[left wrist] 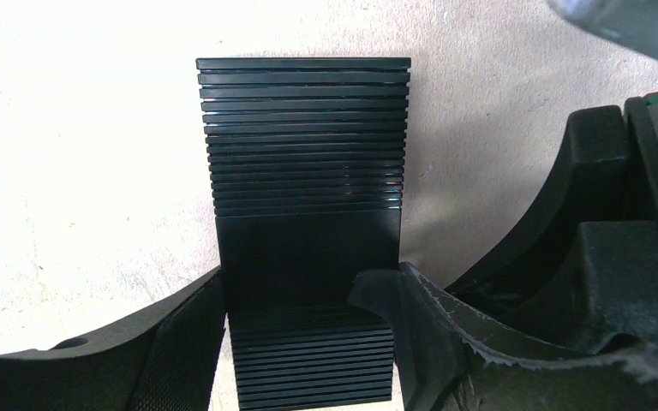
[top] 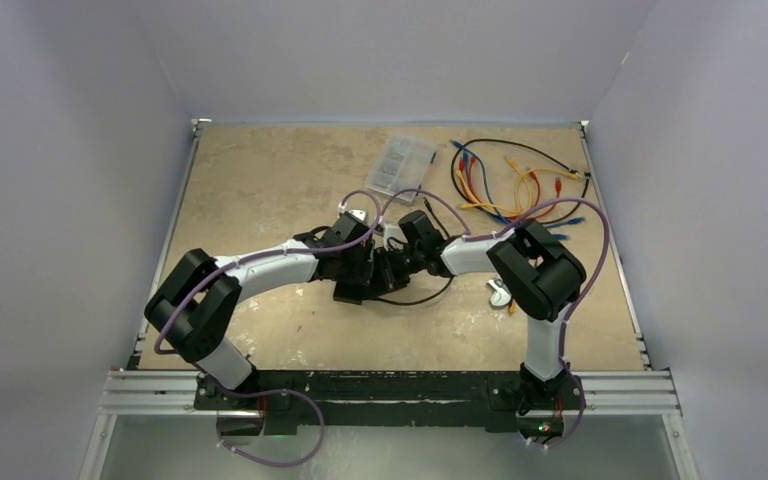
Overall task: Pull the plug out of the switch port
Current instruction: Pull the connector from the switch port.
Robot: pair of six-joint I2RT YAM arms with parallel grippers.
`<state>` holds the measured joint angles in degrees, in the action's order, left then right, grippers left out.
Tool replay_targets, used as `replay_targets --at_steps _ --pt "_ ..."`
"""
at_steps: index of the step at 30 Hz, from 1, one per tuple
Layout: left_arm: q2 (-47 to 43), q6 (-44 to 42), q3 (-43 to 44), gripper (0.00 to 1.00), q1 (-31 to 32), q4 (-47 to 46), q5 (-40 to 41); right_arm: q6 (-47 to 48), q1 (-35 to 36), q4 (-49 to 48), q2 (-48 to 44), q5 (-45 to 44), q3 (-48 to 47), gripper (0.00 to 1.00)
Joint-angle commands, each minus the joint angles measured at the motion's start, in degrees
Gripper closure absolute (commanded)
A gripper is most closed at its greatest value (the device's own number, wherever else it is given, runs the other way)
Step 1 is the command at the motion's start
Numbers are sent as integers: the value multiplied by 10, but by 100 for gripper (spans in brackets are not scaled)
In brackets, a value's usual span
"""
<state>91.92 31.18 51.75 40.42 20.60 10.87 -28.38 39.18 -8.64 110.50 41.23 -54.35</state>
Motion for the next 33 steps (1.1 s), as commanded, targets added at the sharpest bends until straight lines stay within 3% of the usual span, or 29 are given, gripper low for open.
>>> replay_targets --at_steps 1,11,13,18,20,25,33 --pt "5 -26 -17 90 -25 68 94 30 -20 64 -29 -25 25 100" --pt "1 -32 -7 89 -27 82 104 47 -30 84 -48 -25 40 100" --pt "-7 -37 -8 81 -27 78 94 48 -32 84 -50 -27 47 100" --pt "-51 -44 -6 43 -28 60 53 44 -33 84 -52 -34 34 100" --pt "-74 -45 -3 36 -28 57 38 42 -32 85 -54 -39 25 100" --pt "-141 -48 -4 26 -28 30 -4 52 -32 113 -51 -57 4 100" --pt "-156 -52 -6 26 -29 25 -28 55 -33 122 -48 -71 -4 100"
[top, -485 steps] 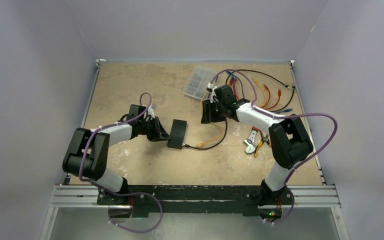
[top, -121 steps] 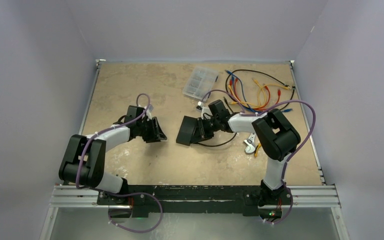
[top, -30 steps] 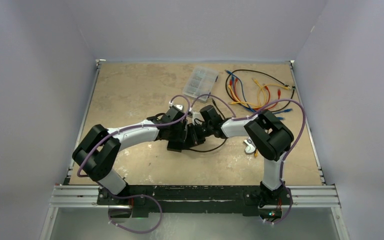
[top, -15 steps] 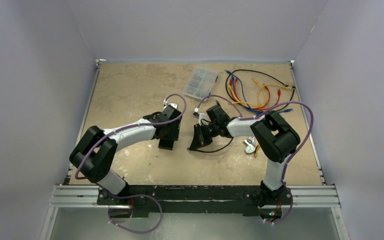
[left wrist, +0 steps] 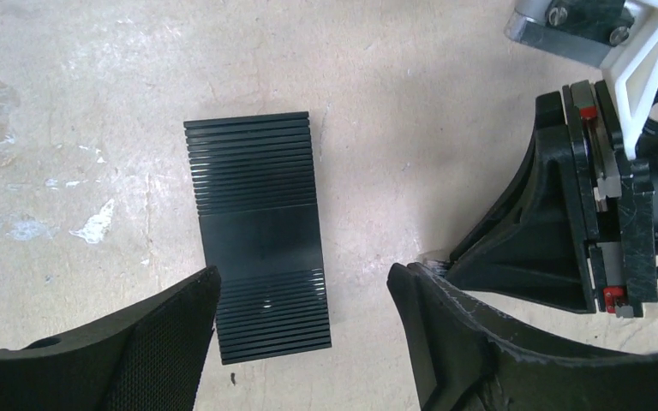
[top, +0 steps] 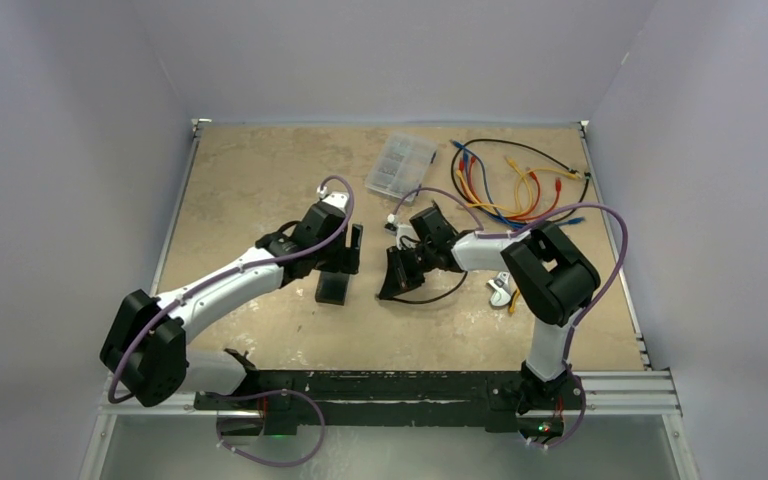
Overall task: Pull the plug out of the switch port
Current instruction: Pull the connector from the switch port.
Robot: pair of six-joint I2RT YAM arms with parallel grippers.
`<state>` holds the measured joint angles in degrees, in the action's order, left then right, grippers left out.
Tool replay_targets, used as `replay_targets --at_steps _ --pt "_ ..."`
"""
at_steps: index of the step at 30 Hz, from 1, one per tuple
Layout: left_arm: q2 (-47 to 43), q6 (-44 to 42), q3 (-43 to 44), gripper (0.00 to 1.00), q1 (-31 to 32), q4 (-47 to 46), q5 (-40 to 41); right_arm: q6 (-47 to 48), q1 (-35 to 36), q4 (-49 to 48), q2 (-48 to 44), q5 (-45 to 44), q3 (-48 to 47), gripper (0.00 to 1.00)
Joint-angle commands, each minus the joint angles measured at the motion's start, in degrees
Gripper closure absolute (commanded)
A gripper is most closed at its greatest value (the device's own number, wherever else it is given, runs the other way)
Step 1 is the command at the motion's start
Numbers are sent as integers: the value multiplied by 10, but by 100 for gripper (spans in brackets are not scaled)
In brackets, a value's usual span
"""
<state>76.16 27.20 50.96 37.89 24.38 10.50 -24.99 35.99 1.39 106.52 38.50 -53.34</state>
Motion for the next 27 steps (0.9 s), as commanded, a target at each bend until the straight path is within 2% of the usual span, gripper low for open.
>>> replay_targets --at_steps 1,3,6,11,17,19,23,27 --pt "3 -12 -2 28 -3 -16 -29 22 -1 25 -10 -50 -17 98" --pt "11 -11 -6 31 -4 -22 -37 26 -1 34 -12 -65 -24 93" --pt "28 -9 -8 38 -4 -27 -52 37 0 51 -18 -99 -40 80" --pt "47 0 -14 52 -8 -39 -74 45 -1 71 -40 -145 -61 72" --pt "50 15 -39 68 -45 -73 -143 48 -1 95 -74 -190 -70 47" --pt "47 21 -53 72 -63 -92 -172 43 -1 101 -89 -212 -66 42" --pt "34 28 -69 80 -93 -104 -195 26 -5 104 -118 -254 -53 35" --pt "22 29 -75 85 -106 -104 -201 -7 -49 84 -154 -250 -9 35"
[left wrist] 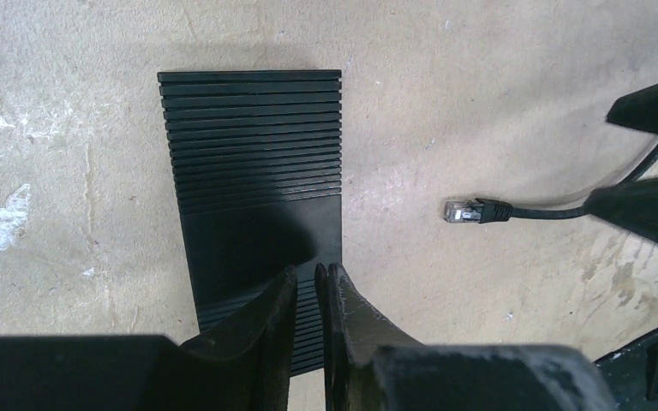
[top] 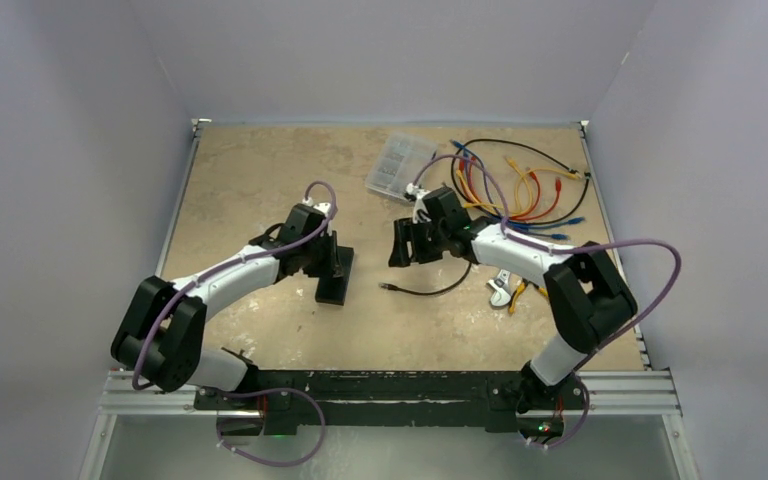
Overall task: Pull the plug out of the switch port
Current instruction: Pull the connector from the switch port, then pick up the connector from the center of the board.
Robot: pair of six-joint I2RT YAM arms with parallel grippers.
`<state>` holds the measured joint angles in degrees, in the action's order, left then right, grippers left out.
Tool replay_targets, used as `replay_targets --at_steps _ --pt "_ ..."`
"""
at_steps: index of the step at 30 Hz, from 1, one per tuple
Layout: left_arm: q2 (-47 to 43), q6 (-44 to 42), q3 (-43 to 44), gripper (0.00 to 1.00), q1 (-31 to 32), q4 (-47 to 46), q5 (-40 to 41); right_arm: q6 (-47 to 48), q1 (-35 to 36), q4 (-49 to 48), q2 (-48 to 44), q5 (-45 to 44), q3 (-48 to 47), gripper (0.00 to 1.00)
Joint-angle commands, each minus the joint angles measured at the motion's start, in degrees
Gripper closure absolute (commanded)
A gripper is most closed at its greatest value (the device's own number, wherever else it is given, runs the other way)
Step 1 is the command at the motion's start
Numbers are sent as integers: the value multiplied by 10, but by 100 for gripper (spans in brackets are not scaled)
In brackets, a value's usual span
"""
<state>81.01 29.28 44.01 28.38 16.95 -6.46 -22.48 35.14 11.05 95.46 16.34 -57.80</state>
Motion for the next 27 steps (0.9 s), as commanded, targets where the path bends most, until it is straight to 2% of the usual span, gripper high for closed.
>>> replay_targets --at_steps 1,6,7,9,13,18,27 --pt "-28 7 -5 86 -12 -28 -32 -39 -57 -19 -54 -24 50 35" --pt "-30 3 -3 88 -14 -20 -28 -68 -137 -22 -123 -47 112 35" --pt "-30 2 0 88 -15 -17 -27 -73 -147 -17 -136 -68 121 38" --pt "-29 0 7 88 -16 -10 -24 -86 -162 0 -162 -115 134 53" --pt "-26 -13 34 89 -17 14 -8 -96 -174 25 -189 -177 145 49" --pt "-28 -38 81 91 -17 67 31 -107 -182 37 -164 -214 150 47" --pt "-43 -86 137 91 -17 145 122 -113 -196 11 -85 -208 165 50"
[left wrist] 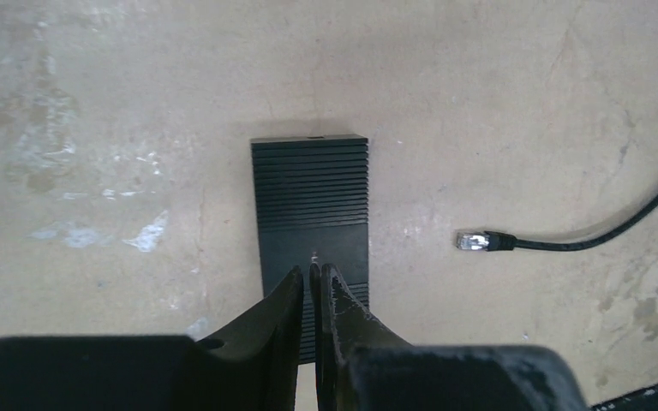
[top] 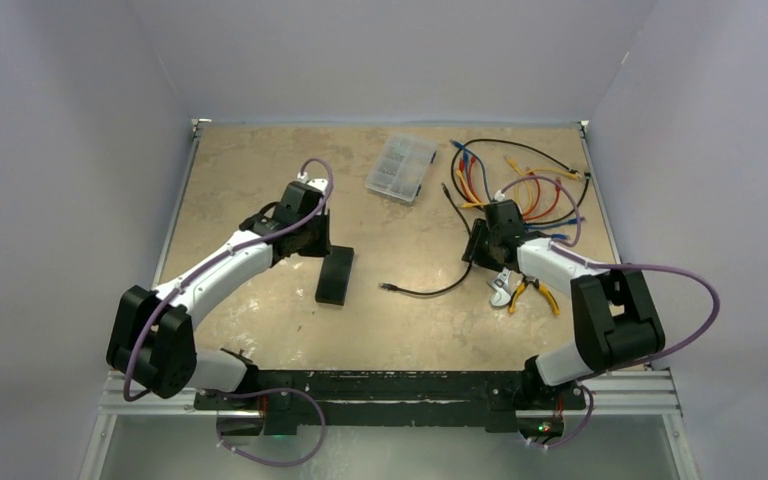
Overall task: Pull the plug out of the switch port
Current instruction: Pick up the connector from the center of the board.
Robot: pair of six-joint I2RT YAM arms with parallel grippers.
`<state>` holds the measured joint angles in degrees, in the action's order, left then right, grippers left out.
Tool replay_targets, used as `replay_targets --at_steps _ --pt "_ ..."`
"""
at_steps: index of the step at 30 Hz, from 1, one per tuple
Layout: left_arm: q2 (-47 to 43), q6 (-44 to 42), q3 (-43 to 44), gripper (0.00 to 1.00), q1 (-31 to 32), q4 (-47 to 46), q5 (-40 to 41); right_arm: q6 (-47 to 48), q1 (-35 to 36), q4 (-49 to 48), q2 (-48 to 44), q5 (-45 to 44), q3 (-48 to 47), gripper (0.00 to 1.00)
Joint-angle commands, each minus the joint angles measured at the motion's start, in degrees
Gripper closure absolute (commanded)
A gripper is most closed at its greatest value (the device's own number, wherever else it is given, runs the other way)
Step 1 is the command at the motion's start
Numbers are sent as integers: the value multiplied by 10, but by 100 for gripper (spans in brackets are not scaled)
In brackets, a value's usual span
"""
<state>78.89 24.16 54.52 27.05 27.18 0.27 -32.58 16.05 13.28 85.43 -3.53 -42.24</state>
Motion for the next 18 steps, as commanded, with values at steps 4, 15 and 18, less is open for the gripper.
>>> replay_targets --at_steps 4,15,18 --pt "-20 -48 40 91 -3 55 78 -10 -7 -25 27 2 12 62" --pt "-19 -88 71 66 -3 98 140 7 -8 -24 27 16 -16 100" --pt "-21 -91 71 55 -3 96 139 12 -8 -22 16 22 -25 100"
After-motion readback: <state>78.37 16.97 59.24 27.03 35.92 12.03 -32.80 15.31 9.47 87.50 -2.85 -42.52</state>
